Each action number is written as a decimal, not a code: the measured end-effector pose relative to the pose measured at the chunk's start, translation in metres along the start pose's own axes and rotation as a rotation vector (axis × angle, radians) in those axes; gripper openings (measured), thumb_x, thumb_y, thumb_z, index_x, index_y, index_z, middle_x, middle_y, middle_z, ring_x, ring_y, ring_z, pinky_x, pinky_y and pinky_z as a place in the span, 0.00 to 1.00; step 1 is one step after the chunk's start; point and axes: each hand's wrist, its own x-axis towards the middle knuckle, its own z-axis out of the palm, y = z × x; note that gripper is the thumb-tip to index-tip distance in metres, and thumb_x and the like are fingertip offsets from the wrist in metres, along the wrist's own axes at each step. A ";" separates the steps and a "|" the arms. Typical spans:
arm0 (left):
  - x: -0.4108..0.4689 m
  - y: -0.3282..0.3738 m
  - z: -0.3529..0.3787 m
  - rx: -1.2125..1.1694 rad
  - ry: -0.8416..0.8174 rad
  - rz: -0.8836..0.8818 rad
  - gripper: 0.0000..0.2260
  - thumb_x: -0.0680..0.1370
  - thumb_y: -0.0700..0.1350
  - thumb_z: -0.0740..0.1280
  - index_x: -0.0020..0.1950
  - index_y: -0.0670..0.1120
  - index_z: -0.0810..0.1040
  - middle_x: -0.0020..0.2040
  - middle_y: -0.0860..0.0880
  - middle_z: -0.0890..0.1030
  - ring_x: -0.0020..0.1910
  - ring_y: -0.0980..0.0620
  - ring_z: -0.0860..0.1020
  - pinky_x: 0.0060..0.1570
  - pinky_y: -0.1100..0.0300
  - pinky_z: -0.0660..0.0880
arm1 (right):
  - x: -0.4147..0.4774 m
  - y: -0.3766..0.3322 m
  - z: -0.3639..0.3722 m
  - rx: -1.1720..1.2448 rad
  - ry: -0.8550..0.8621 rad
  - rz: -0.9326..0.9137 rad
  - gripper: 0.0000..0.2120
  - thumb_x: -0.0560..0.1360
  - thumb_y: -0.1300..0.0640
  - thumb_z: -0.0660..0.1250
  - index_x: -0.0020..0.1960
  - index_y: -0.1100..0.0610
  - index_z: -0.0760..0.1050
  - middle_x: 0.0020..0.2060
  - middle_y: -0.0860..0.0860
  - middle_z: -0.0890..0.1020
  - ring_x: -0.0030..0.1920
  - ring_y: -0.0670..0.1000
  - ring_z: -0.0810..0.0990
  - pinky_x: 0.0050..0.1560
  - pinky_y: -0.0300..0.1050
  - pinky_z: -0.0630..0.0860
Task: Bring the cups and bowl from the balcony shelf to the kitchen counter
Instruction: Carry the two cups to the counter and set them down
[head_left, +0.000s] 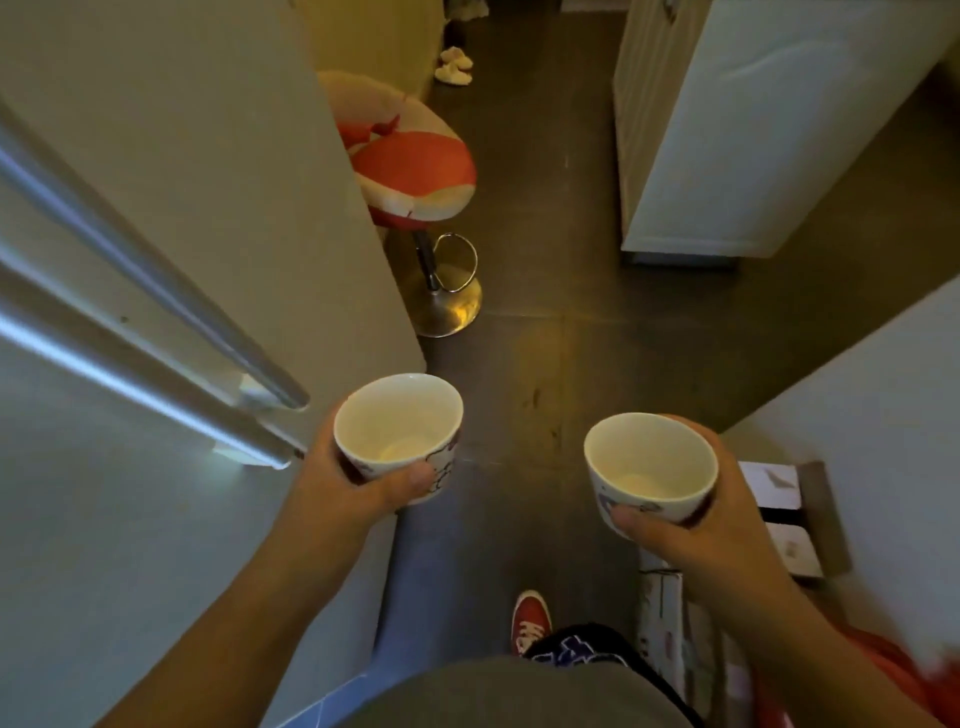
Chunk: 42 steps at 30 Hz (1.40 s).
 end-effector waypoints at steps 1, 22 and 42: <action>0.011 0.000 0.006 0.016 -0.002 -0.005 0.32 0.57 0.58 0.79 0.59 0.65 0.74 0.53 0.61 0.82 0.54 0.59 0.80 0.41 0.68 0.79 | 0.013 0.001 -0.005 -0.012 0.010 0.001 0.39 0.55 0.43 0.76 0.63 0.38 0.65 0.51 0.28 0.74 0.54 0.29 0.73 0.39 0.18 0.71; 0.341 0.020 0.118 0.154 -0.209 -0.113 0.40 0.57 0.58 0.81 0.64 0.58 0.67 0.60 0.53 0.76 0.59 0.50 0.76 0.58 0.49 0.77 | 0.327 0.006 -0.057 -0.019 0.260 0.075 0.39 0.56 0.44 0.75 0.63 0.38 0.63 0.53 0.28 0.72 0.54 0.29 0.74 0.40 0.20 0.73; 0.586 0.107 0.463 0.139 -0.775 -0.016 0.32 0.60 0.52 0.78 0.61 0.61 0.70 0.57 0.60 0.78 0.56 0.62 0.78 0.43 0.68 0.78 | 0.451 0.067 -0.283 -0.044 0.695 0.282 0.40 0.57 0.51 0.77 0.65 0.47 0.63 0.56 0.36 0.73 0.54 0.34 0.76 0.43 0.24 0.74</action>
